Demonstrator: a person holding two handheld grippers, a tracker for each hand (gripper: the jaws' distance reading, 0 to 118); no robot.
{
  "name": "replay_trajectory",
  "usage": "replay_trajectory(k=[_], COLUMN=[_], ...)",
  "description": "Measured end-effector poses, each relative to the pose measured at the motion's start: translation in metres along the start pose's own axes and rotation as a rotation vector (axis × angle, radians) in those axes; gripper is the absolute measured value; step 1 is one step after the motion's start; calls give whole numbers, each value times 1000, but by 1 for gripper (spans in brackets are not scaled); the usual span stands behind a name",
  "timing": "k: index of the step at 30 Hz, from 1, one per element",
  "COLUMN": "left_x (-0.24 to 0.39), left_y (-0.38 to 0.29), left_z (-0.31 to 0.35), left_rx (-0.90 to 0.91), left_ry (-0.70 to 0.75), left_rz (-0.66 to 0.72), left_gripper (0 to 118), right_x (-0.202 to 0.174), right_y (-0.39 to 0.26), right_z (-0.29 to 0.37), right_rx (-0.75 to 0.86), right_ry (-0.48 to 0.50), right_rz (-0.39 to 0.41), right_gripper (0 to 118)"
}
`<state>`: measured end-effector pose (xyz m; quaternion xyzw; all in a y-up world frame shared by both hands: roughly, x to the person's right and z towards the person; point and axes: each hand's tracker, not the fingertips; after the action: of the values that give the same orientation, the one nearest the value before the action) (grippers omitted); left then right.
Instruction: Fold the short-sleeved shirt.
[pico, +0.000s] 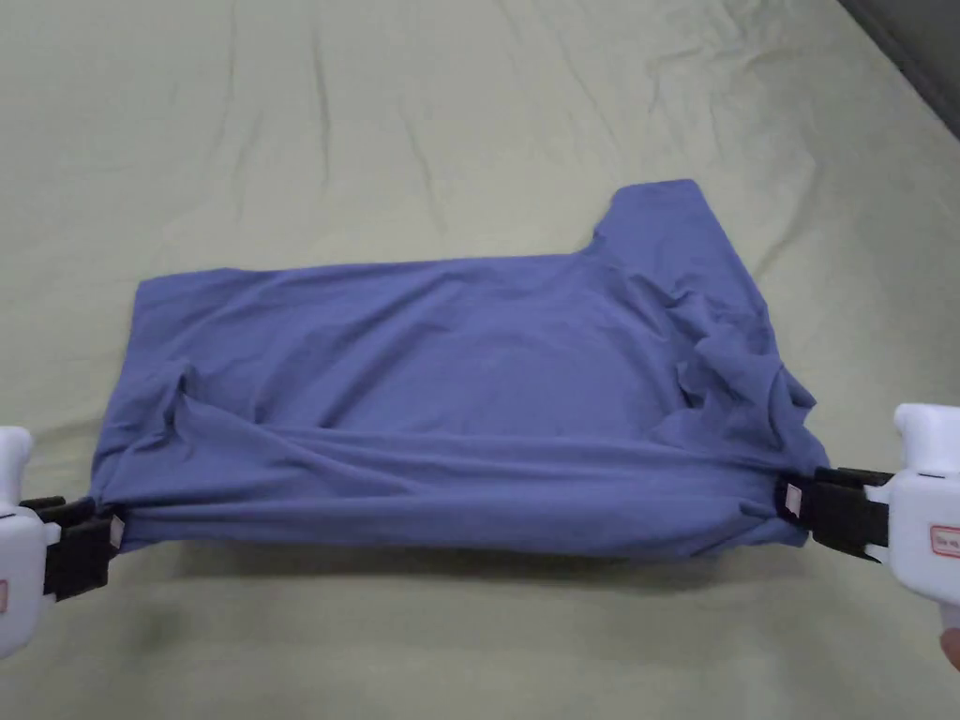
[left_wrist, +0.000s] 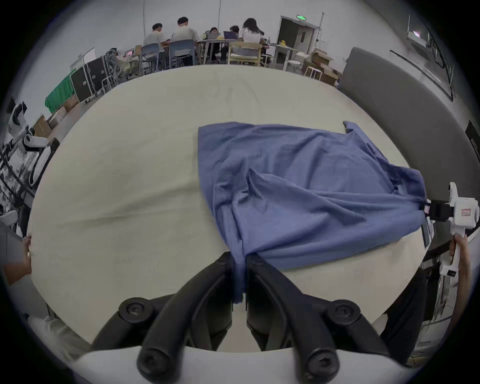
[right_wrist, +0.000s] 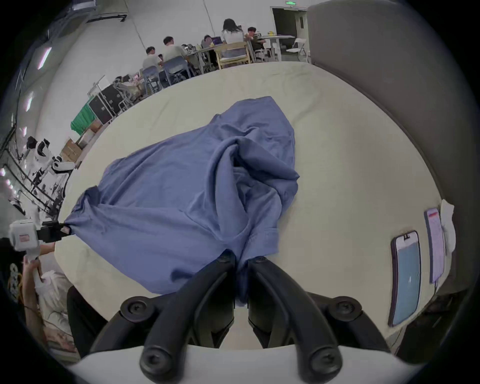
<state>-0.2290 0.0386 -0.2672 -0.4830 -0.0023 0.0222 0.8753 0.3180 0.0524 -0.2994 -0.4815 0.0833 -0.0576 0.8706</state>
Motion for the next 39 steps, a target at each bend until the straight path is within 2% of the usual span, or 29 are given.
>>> replay_trajectory(k=[4,8,9,10,11,12,13,15,18,19,21,22,23,24,25,27,29,34,39], left_x=[1,-3,-3,-4,-8,-9,-9,-2,4,4,5,5,8,10,12,17,23,19,15], left_y=[-22,-52,-53,-52,-56,-55,-56,-59,-55,-55,-47,-43,-38,-33,-28,-16,-6,38,106], left_z=[-13,-10,-10,-9,-7,-6,-3,16,49,62,86,96,108,118,123,136,143,122,54], left_rx=[-65,-108,-107,-103,-108,-132,-154,-130,-67,-31,53,101,168,211,222,258,249,273,209], left_ry=[-20,-31,-35,-46,-62,-63,-37,16,64,58,-52,-82,-108,-119,-101,30,96,85,107], left_rz=[33,57,63,76,92,105,104,60,39,43,57,68,81,67,49,14,-26,11,-15], left_gripper=[6,6,9,19,40,66,68,68,68,68,68,68,63,24,0,0,0,0,0], right_x=[5,19,18,8,5,0,-4,-18,-33,-40,-59,-65,-73,-79,-84,-91,-99,-106,-109], right_y=[-26,-37,-36,-32,-30,-26,-27,-29,-28,-25,-18,-17,-14,-12,-11,-15,-15,-12,3], right_z=[-9,-20,-20,-13,-11,-6,-2,15,37,43,59,64,71,74,74,75,72,69,54], right_rx=[-72,-116,-119,-120,-122,-130,-137,-99,-67,-41,50,77,108,125,134,195,150,169,149], right_ry=[-5,-8,-6,1,4,-15,-37,-50,-27,-6,37,71,116,163,170,141,148,184,180], right_rz=[11,-11,-10,10,20,32,63,137,146,149,157,166,170,168,169,181,219,201,202], right_gripper=[8,8,11,30,68,112,118,118,118,118,118,113,96,40,2,2,2,2,2])
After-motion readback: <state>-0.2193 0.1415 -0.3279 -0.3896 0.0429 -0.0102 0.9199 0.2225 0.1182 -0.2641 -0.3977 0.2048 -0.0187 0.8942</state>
